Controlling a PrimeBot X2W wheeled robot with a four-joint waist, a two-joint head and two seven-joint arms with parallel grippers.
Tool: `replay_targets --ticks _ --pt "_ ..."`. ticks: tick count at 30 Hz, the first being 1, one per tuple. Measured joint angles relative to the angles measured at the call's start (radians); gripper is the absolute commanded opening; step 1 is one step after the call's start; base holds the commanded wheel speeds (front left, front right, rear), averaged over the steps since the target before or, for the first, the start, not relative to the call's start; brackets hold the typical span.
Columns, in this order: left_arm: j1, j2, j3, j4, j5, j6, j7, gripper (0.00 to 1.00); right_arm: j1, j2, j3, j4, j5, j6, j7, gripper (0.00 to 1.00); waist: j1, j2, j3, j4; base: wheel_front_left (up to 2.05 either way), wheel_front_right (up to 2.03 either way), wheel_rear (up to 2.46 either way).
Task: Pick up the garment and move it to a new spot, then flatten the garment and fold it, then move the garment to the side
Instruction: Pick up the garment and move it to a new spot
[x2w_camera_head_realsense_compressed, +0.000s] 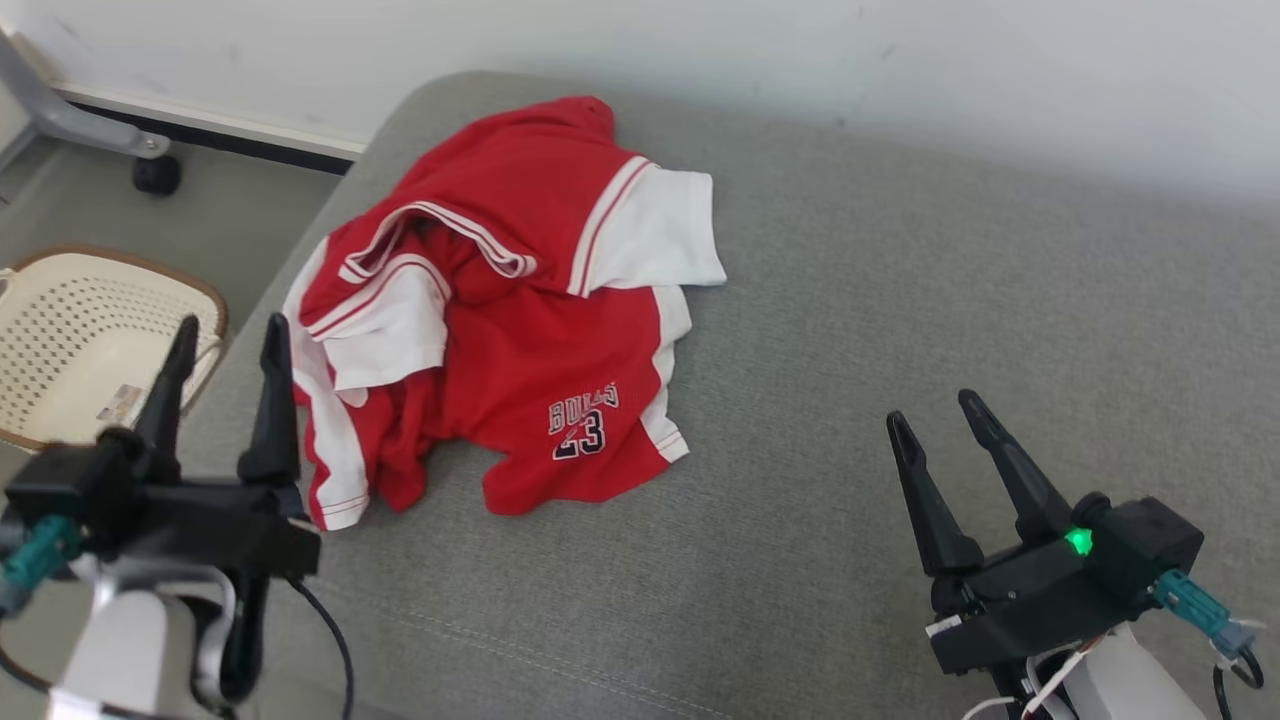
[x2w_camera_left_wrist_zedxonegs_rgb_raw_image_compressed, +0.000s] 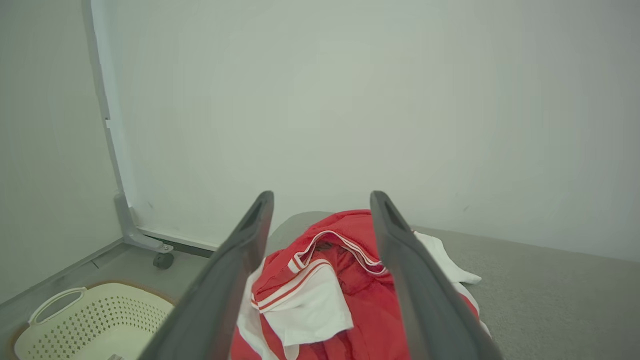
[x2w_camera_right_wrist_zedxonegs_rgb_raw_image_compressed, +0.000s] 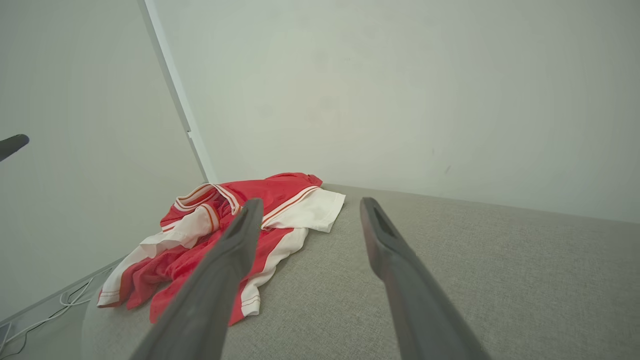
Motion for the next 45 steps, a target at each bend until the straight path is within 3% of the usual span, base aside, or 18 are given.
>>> replay_targets --ticks 9,14,24,31,41,45 --pt "-0.192 0.095 0.058 0.113 -0.107 -0.032 0.111 1.00 -0.060 0.001 0.005 -0.009 -0.017 0.005 0.000 1.00 0.0001 0.0000 0.075 -0.081 0.00 0.00 0.00" --pt "-0.301 0.175 0.084 0.221 -0.183 -0.042 0.205 1.00 -0.091 0.001 0.006 -0.011 -0.021 0.007 0.000 1.00 0.0001 0.0000 0.119 -0.130 0.00 0.00 0.00" --pt "-0.455 0.304 0.067 0.411 -0.291 -0.050 0.389 1.00 -0.159 0.003 0.014 -0.012 -0.035 0.008 0.000 1.00 0.0001 0.0001 0.220 -0.235 0.00 0.00 0.00" --pt "-0.487 0.340 -0.009 0.472 -0.352 -0.050 0.481 1.00 -0.178 0.005 0.015 -0.003 -0.036 0.009 0.000 1.00 0.0002 0.0001 0.270 -0.299 0.00 0.00 0.00" --pt "-0.542 0.413 -0.044 0.609 -0.294 -0.050 0.528 1.00 -0.197 0.004 0.010 0.001 -0.036 0.012 0.000 1.00 0.0000 0.0001 0.321 -0.355 0.00 0.00 0.00" --pt "-0.544 0.416 -0.072 0.630 -0.295 -0.050 0.554 1.00 -0.197 0.004 0.008 0.002 -0.036 0.012 0.000 1.00 0.0000 0.0001 0.332 -0.364 0.00 0.00 0.00"
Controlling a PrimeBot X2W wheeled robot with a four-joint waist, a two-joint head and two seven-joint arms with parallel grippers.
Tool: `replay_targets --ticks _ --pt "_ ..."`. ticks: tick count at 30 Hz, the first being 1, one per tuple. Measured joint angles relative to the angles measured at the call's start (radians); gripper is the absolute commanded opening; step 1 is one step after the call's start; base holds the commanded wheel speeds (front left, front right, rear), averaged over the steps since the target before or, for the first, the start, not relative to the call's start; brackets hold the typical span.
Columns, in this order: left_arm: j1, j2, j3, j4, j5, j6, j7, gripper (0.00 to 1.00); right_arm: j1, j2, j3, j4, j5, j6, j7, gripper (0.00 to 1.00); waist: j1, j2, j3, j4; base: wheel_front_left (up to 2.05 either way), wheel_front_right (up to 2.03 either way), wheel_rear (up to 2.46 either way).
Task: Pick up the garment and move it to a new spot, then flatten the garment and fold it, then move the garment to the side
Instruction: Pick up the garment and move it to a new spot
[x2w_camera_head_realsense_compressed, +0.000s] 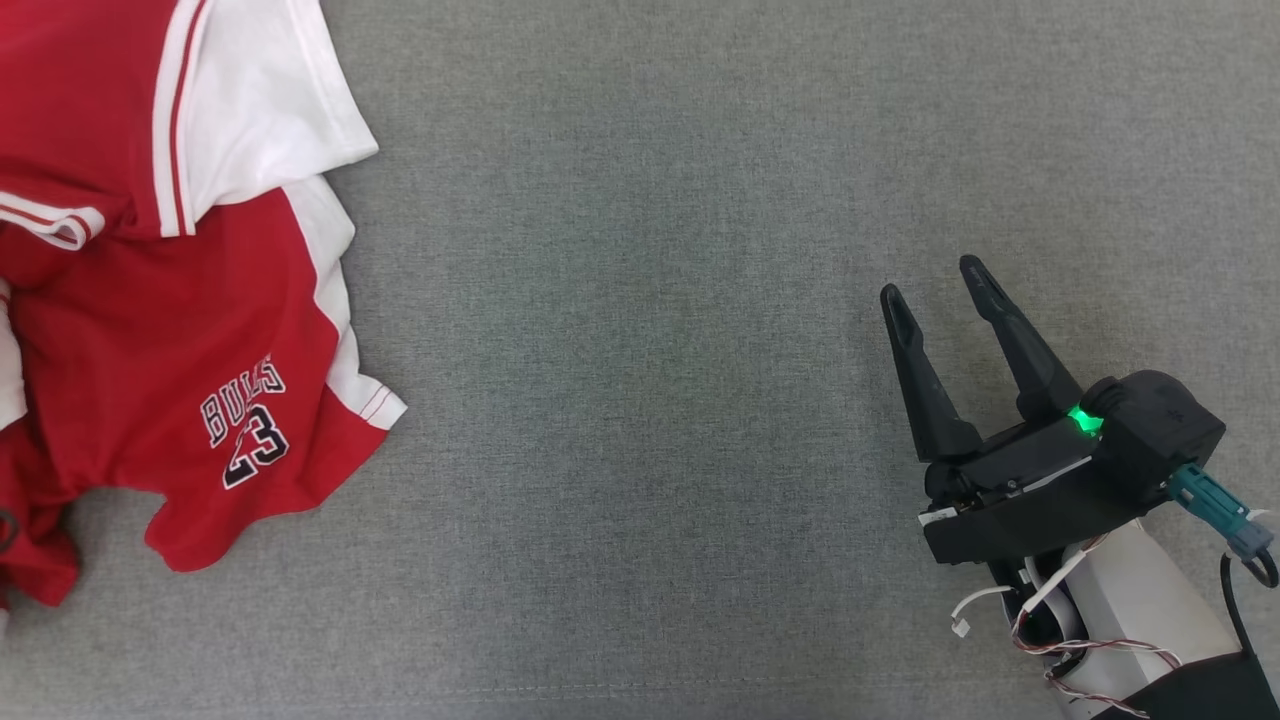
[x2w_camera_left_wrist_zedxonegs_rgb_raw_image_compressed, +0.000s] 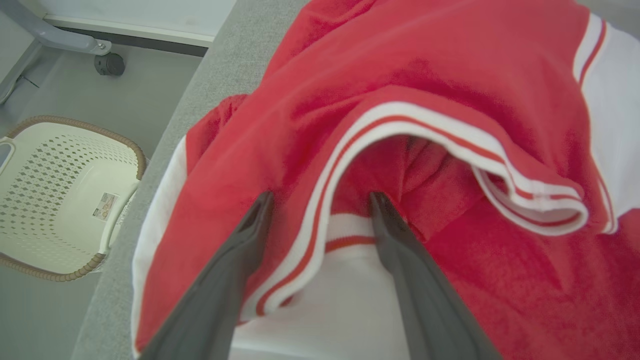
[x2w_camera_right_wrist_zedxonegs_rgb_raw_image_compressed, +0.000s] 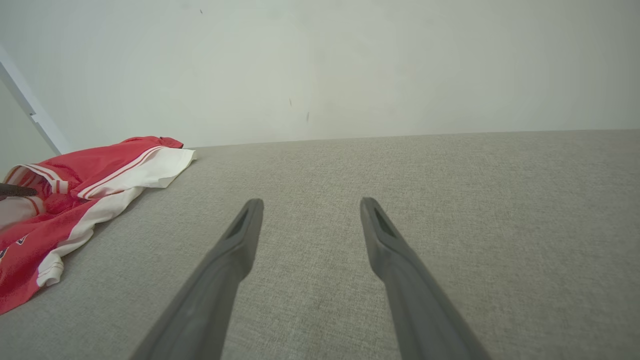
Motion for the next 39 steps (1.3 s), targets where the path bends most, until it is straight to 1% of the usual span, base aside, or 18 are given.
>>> replay_targets --ticks 1,5,6,7,8,9,14,21,24,32,36,39 --pt "-0.003 -0.002 -0.014 0.017 0.000 0.000 0.007 1.00 0.000 -0.001 -0.005 0.004 0.000 0.000 0.000 1.00 0.0000 0.0000 0.005 -0.004 0.00 0.00 0.00" --pt "-0.022 -0.002 -0.015 0.052 0.006 0.000 0.010 1.00 0.000 -0.002 -0.008 0.008 0.000 0.000 0.000 1.00 0.0000 0.0000 0.009 -0.007 0.00 0.00 0.00" --pt "-0.027 0.002 -0.016 0.059 0.014 -0.001 0.010 0.93 -0.001 -0.002 -0.008 0.008 0.000 0.000 0.000 1.00 0.0000 0.0000 0.010 -0.008 0.00 0.00 0.00" --pt "-0.032 0.006 -0.017 0.071 0.018 -0.001 0.010 0.57 -0.001 -0.002 -0.008 0.009 0.000 0.001 0.000 1.00 0.0000 0.0000 0.010 -0.008 0.00 0.00 0.00" --pt "-0.036 0.008 -0.021 0.081 0.018 -0.001 0.016 0.34 -0.001 -0.002 -0.009 0.009 0.000 0.001 0.000 1.00 0.0000 0.0000 0.011 -0.009 0.00 0.00 0.00" --pt "-0.039 0.008 -0.024 0.086 0.018 -0.001 0.020 0.00 -0.002 -0.002 -0.009 0.009 0.000 0.001 0.000 1.00 0.0000 0.0000 0.011 -0.010 0.00 0.00 0.00" --pt "-0.043 0.002 -0.043 0.103 0.018 -0.001 0.019 0.00 -0.003 -0.002 -0.013 0.016 0.000 0.001 0.000 1.00 0.0000 0.0000 0.011 -0.010 0.00 0.00 0.00" --pt "-0.064 -0.025 -0.088 0.092 0.017 -0.001 -0.009 0.00 -0.015 0.001 -0.019 0.042 -0.006 0.001 0.000 1.00 0.0000 -0.0001 -0.017 -0.003 0.00 0.00 0.00" --pt "-0.065 -0.039 -0.119 0.067 0.016 -0.001 -0.018 0.00 -0.015 0.006 -0.019 0.056 -0.006 0.001 0.000 1.00 0.0000 -0.0001 -0.036 0.000 0.00 0.00 0.00" --pt "-0.068 -0.045 -0.202 -0.022 -0.003 -0.001 -0.062 0.00 -0.011 0.028 -0.024 0.097 0.003 0.004 0.000 1.00 -0.0002 -0.0002 -0.109 0.009 0.00 0.00 0.00" --pt "-0.080 -0.049 -0.240 -0.079 -0.023 -0.001 -0.080 0.00 0.005 0.041 -0.028 0.114 0.013 0.004 0.000 1.00 -0.0002 -0.0002 -0.152 0.011 0.00 0.00 0.00" --pt "-0.084 -0.058 -0.270 -0.126 -0.058 -0.001 -0.095 0.00 0.021 0.049 -0.031 0.131 0.023 0.004 0.000 1.00 -0.0002 -0.0002 -0.186 0.010 0.00 0.00 0.00"
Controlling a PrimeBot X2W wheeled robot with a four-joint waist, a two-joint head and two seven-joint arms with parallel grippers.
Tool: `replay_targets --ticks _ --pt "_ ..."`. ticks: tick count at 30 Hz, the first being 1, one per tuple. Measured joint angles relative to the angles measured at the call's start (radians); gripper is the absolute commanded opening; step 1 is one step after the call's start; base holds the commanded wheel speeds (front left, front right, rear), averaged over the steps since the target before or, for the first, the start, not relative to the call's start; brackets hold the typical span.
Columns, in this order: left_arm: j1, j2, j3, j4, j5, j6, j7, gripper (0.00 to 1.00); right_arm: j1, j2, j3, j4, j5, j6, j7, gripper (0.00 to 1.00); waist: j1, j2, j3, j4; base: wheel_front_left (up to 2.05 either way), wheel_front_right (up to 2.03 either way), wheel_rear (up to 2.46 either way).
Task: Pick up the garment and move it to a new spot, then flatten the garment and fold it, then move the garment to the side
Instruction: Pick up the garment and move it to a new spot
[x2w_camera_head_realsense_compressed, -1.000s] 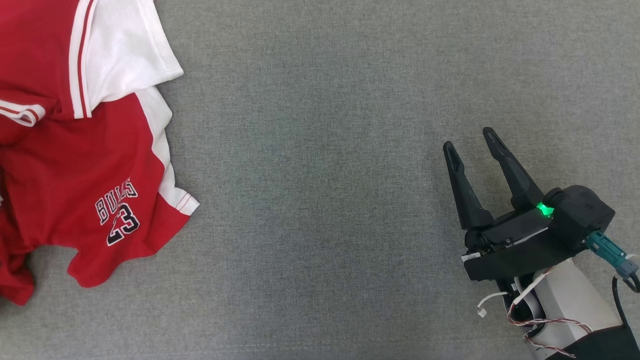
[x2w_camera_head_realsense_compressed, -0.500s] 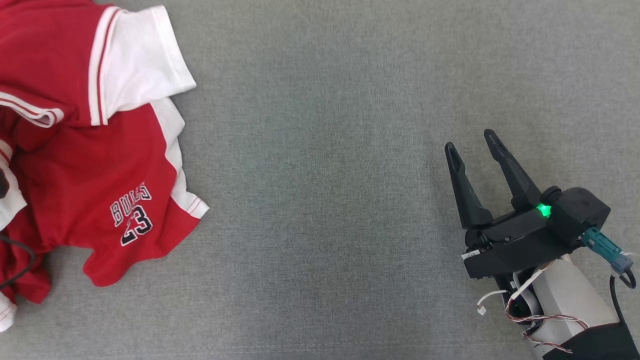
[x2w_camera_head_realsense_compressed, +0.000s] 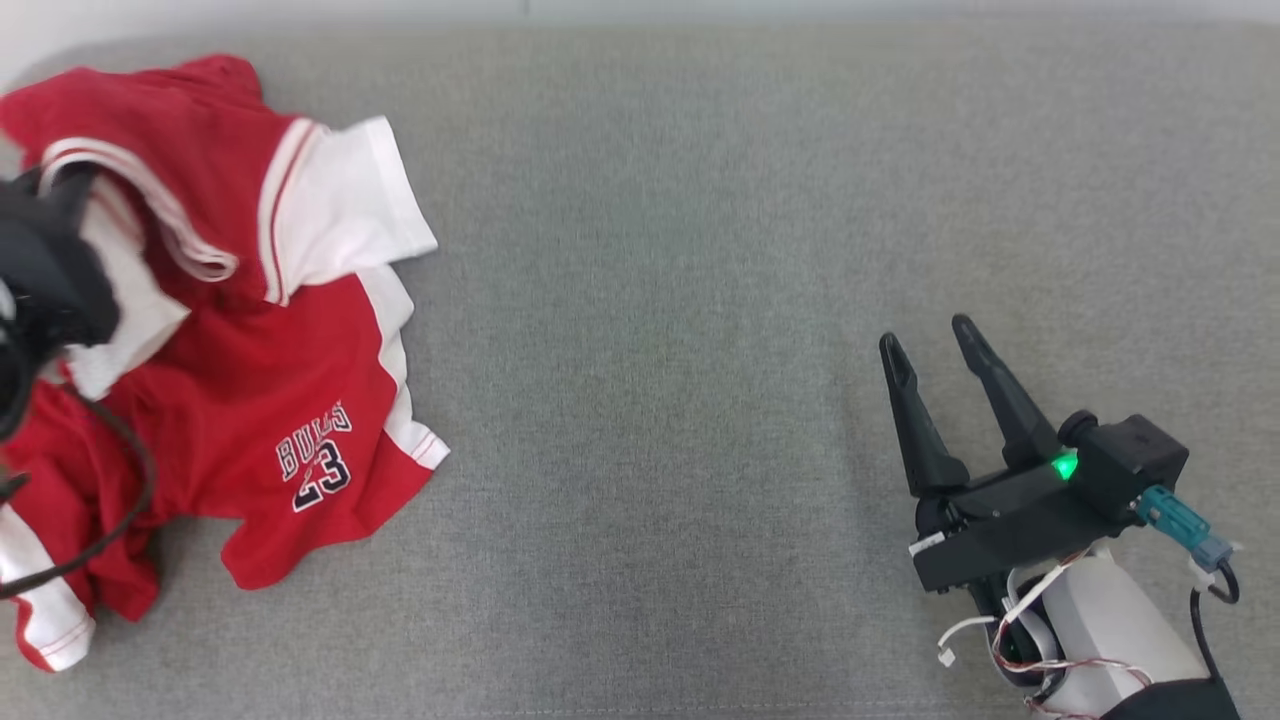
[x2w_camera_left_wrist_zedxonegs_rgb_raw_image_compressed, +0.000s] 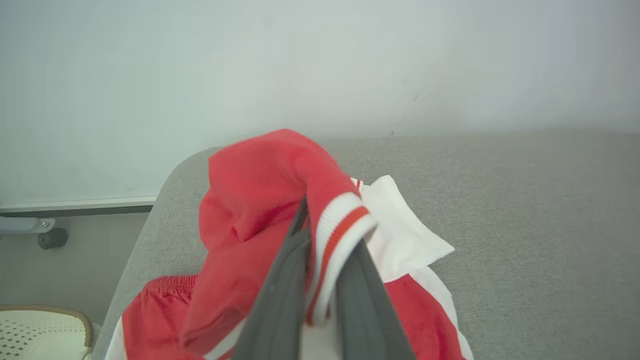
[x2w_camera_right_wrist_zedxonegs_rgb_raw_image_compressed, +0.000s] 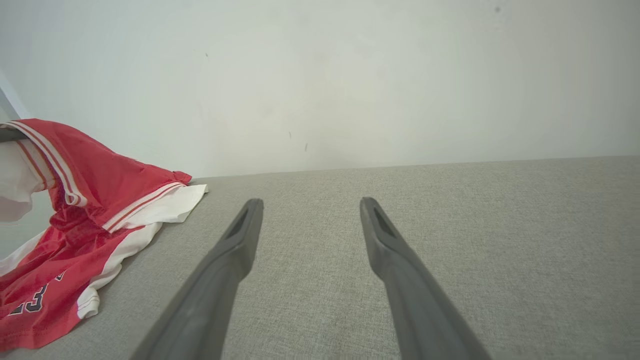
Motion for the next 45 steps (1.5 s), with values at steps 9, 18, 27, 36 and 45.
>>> replay_targets --ticks 9,18,27,36,45 --pt "0.000 -0.038 -0.111 -0.173 -0.064 0.000 -0.020 0.00 0.042 0.014 -0.007 0.020 0.014 0.000 0.000 1.00 0.0000 0.0000 -0.103 -0.016 0.00 0.00 0.00" --pt "-0.030 -0.112 -0.202 -0.382 -0.150 0.000 -0.020 0.00 0.077 0.022 -0.003 0.015 0.015 0.000 0.000 1.00 0.0000 -0.0001 -0.163 -0.079 0.00 0.00 0.00" --pt "-0.038 -0.233 -0.247 -0.534 -0.268 0.000 -0.036 0.00 0.107 0.019 -0.012 0.002 0.015 0.000 0.000 1.00 0.0001 0.0000 -0.191 -0.157 0.00 0.00 0.00" --pt "0.112 -0.147 -0.209 -0.361 -0.267 0.008 -0.068 0.00 0.139 -0.001 -0.028 -0.038 0.015 0.000 0.000 1.00 0.0002 0.0000 -0.186 -0.228 0.00 0.00 0.00" --pt "0.280 -0.088 -0.245 -0.081 -0.160 0.106 -0.157 0.00 0.145 -0.023 -0.035 -0.060 0.014 0.000 0.000 1.00 0.0003 0.0001 -0.158 -0.232 0.00 0.00 0.00"
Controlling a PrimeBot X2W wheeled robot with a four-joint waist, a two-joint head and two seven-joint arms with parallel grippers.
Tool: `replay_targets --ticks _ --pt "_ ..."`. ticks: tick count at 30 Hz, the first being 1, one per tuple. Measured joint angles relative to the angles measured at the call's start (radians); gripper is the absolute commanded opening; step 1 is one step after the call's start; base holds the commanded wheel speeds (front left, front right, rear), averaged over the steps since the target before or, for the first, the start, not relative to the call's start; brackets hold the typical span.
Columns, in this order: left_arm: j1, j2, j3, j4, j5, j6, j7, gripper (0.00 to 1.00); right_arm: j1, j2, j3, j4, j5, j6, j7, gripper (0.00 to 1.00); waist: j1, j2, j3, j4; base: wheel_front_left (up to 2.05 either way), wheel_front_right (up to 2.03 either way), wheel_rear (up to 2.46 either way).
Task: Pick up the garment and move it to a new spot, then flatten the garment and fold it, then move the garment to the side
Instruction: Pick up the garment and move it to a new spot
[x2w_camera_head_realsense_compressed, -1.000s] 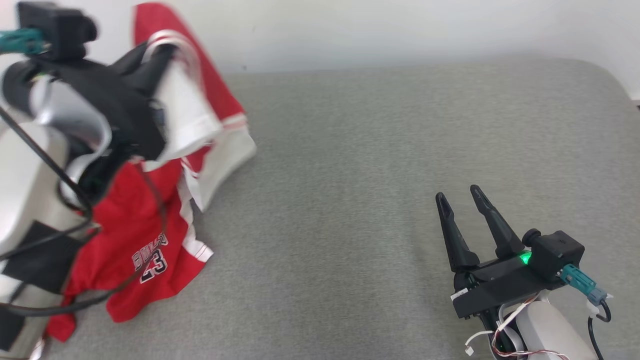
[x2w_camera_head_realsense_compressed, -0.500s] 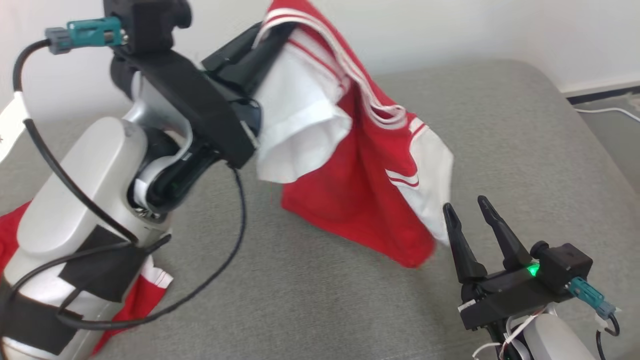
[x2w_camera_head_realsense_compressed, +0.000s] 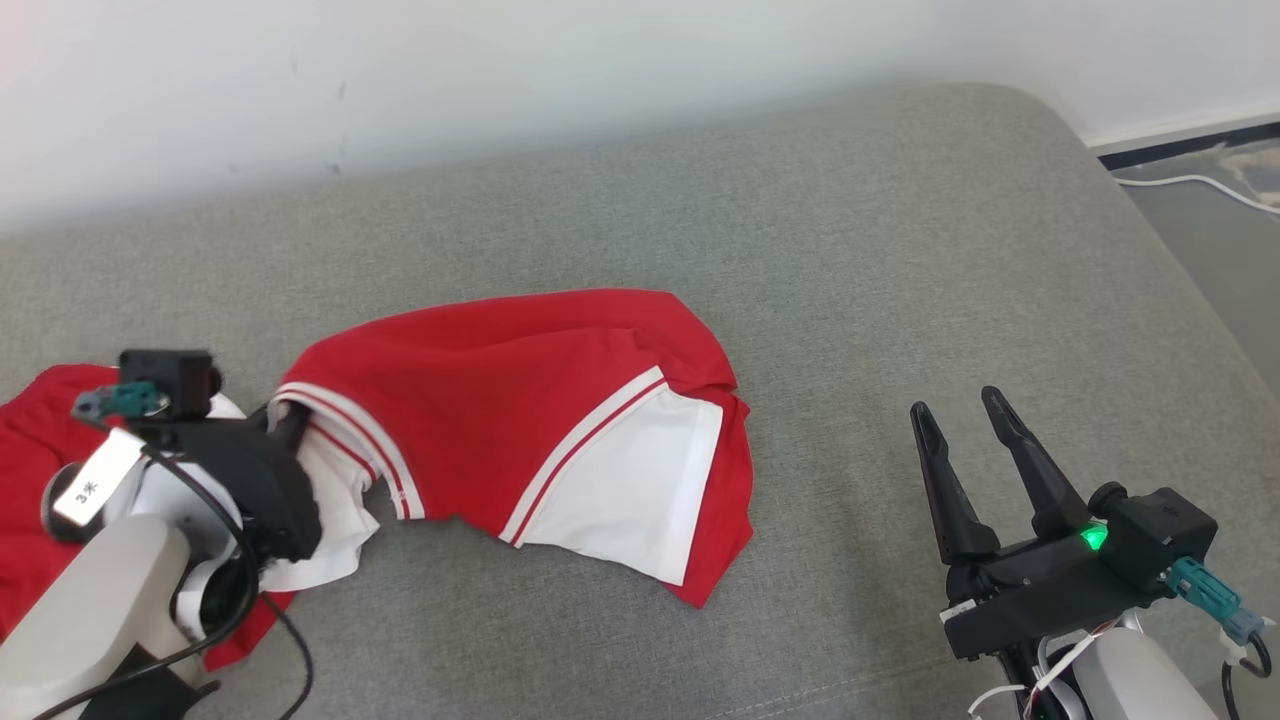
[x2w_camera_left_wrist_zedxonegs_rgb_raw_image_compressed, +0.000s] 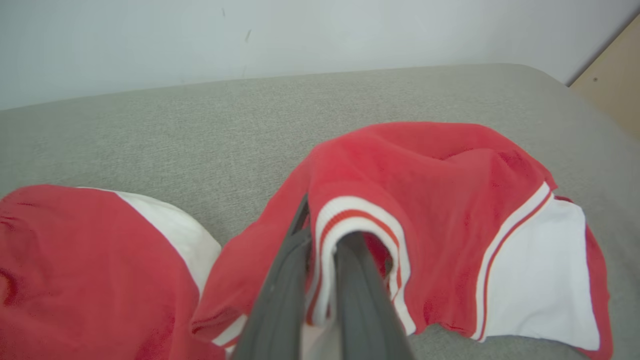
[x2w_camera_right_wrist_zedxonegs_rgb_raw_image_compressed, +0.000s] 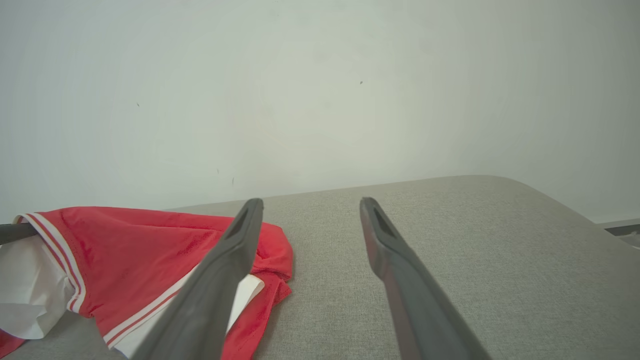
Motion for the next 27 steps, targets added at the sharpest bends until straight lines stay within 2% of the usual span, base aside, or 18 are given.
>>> replay_targets --ticks 2,3,4,5,7,8,9,10,15,20,27 --pt "0.000 0.000 0.003 0.043 0.021 0.010 -0.029 0.00 0.000 -0.003 0.002 -0.007 0.000 0.000 0.000 1.00 -0.0001 0.0000 0.003 0.006 0.00 0.00 0.00" --pt "-0.001 -0.002 0.006 0.061 0.026 0.010 -0.044 0.20 0.000 -0.005 0.004 -0.011 0.000 0.000 0.000 1.00 0.0000 0.0000 0.005 0.009 0.00 0.00 0.00" --pt "-0.001 -0.004 0.007 0.075 0.029 0.009 -0.058 0.34 0.000 -0.008 0.010 -0.014 0.000 0.000 0.000 1.00 0.0000 0.0000 0.007 0.012 0.00 0.00 0.00" --pt "-0.002 -0.009 0.007 0.090 0.034 0.010 -0.069 0.40 -0.001 -0.009 0.016 -0.016 0.000 0.000 0.000 1.00 0.0000 0.0000 0.009 0.016 0.00 0.00 0.00" --pt "-0.004 -0.023 0.005 0.117 0.035 0.010 -0.093 0.42 -0.002 -0.012 0.028 -0.015 0.000 0.000 0.000 1.00 0.0000 0.0000 0.013 0.025 0.00 0.00 0.00" --pt "-0.006 -0.033 0.005 0.131 0.035 0.009 -0.101 0.50 -0.003 -0.012 0.031 -0.015 0.000 0.000 0.000 1.00 0.0000 0.0000 0.015 0.029 0.00 0.00 0.00" --pt "-0.007 -0.042 0.005 0.146 0.035 0.008 -0.110 0.88 -0.006 -0.013 0.033 -0.015 0.000 0.000 0.000 1.00 0.0000 0.0000 0.016 0.034 0.00 0.00 0.00" --pt "-0.007 -0.042 0.005 0.146 0.035 0.008 -0.110 1.00 -0.006 -0.013 0.033 -0.015 0.000 0.000 0.000 1.00 0.0000 0.0000 0.016 0.034 0.00 0.00 0.00" --pt "-0.009 -0.073 -0.001 0.186 0.039 -0.002 -0.163 1.00 -0.023 -0.013 0.039 -0.010 0.000 0.000 0.000 1.00 0.0000 0.0000 0.017 0.056 0.00 0.00 0.00" --pt "-0.007 -0.076 -0.004 0.193 0.055 -0.010 -0.228 1.00 -0.020 -0.016 0.039 -0.001 0.000 0.000 0.000 1.00 0.0000 -0.0001 0.008 0.073 0.00 0.00 0.00" --pt "0.037 -0.112 -0.001 0.130 0.060 -0.010 -0.321 1.00 -0.007 -0.026 0.019 0.006 0.002 0.000 0.000 1.00 -0.0001 0.0000 -0.012 0.095 0.00 0.00 0.00"
